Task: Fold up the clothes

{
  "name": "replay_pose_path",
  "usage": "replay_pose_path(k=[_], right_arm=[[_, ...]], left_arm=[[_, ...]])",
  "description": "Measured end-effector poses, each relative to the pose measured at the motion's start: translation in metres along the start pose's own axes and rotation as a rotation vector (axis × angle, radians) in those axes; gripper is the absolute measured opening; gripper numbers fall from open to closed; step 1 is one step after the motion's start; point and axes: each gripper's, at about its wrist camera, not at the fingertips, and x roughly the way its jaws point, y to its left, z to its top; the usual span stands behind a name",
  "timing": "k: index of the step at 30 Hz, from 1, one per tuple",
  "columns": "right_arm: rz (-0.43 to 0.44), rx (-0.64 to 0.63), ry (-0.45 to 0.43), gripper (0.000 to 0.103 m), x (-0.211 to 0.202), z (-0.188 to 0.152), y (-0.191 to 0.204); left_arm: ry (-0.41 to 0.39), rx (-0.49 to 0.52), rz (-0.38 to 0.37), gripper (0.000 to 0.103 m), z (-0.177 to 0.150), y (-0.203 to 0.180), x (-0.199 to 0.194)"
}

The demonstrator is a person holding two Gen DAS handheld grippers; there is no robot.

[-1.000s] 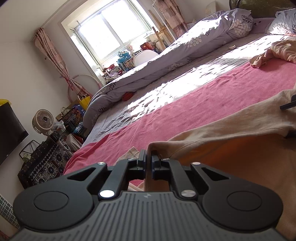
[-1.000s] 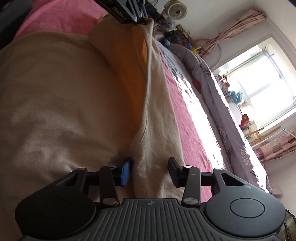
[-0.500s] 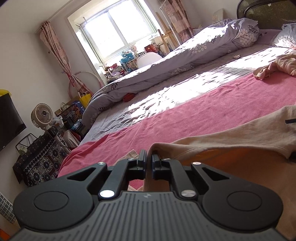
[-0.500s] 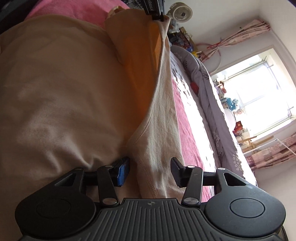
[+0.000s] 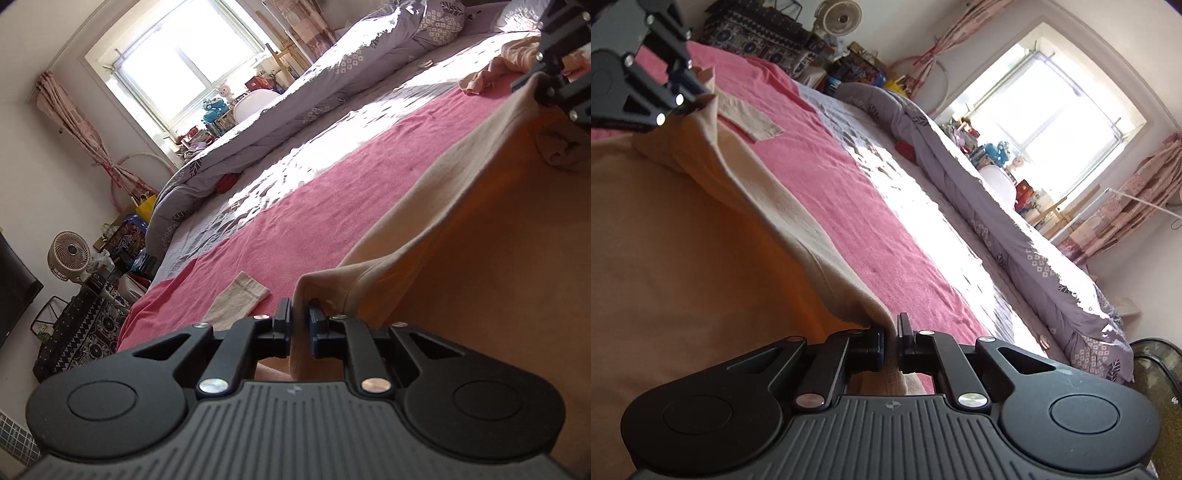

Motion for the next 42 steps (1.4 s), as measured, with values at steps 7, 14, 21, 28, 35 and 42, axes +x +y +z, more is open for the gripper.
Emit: replay_pose_path(k=[7, 14, 21, 28, 35, 42], right_arm=[[0.078, 0.167, 0.038, 0.008, -0.001, 0.015, -0.041], [0.154, 0.29, 0.064, 0.008, -0.016, 0.014, -0.06], [0.18, 0.345, 0.067, 0.008, -0.019, 0.015, -0.073], [0.188, 0.369, 0.05, 0.008, -0.028, 0.017, -0.081], [0.184, 0.422, 0.035, 0.008, -0.03, 0.02, -0.097], [0.188, 0.435, 0.019, 0.008, -0.035, 0.02, -0.098]], left_arm=[[-0.048, 0.091, -0.077, 0.034, -0.014, -0.016, -0.017], [-0.122, 0.182, -0.136, 0.045, -0.019, -0.032, -0.037], [-0.221, 0.366, -0.147, 0.059, -0.024, -0.062, -0.047], [-0.185, 0.447, -0.096, 0.063, -0.017, -0.09, -0.023], [-0.219, 0.466, -0.176, 0.066, -0.024, -0.085, -0.034], [-0.164, 0.47, -0.045, 0.058, -0.016, -0.092, -0.007]])
